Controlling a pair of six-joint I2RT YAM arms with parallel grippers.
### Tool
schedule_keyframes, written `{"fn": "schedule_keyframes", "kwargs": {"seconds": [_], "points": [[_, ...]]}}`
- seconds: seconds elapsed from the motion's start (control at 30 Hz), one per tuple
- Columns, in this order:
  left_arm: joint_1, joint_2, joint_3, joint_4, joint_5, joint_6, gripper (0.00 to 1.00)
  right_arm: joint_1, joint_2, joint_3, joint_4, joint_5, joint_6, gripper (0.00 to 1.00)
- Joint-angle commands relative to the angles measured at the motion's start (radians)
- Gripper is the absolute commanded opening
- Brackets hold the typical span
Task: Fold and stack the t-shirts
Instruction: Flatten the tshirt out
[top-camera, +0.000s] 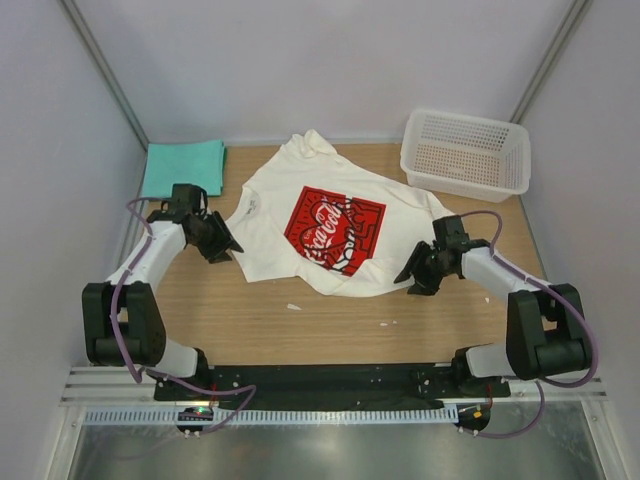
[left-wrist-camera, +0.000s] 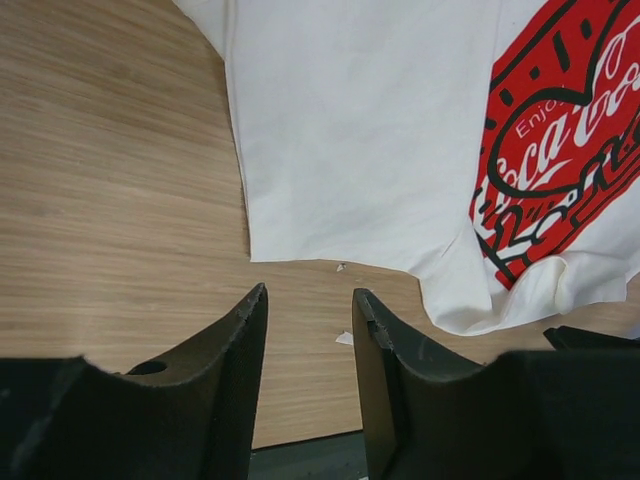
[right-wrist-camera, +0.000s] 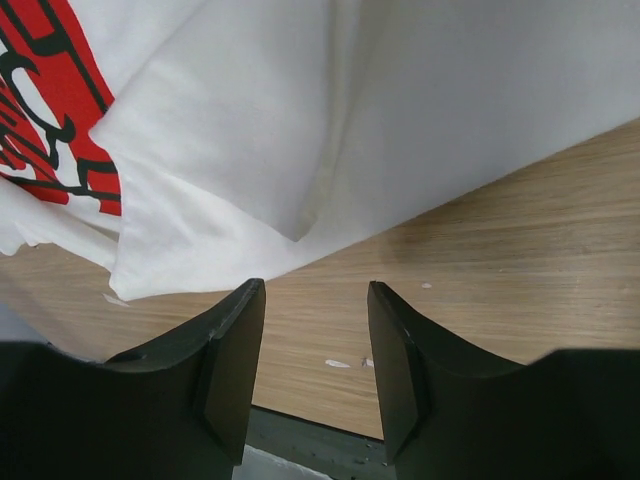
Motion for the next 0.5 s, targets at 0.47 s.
{"fn": "schedule_keyframes", "kwargs": {"seconds": [0.47], "points": [[0.010,-0.020,-0.007,0.060,0.028,0.002,0.35,0.310,0.179,0.360,-0.237,0.427,-0.555,0.52]]}}
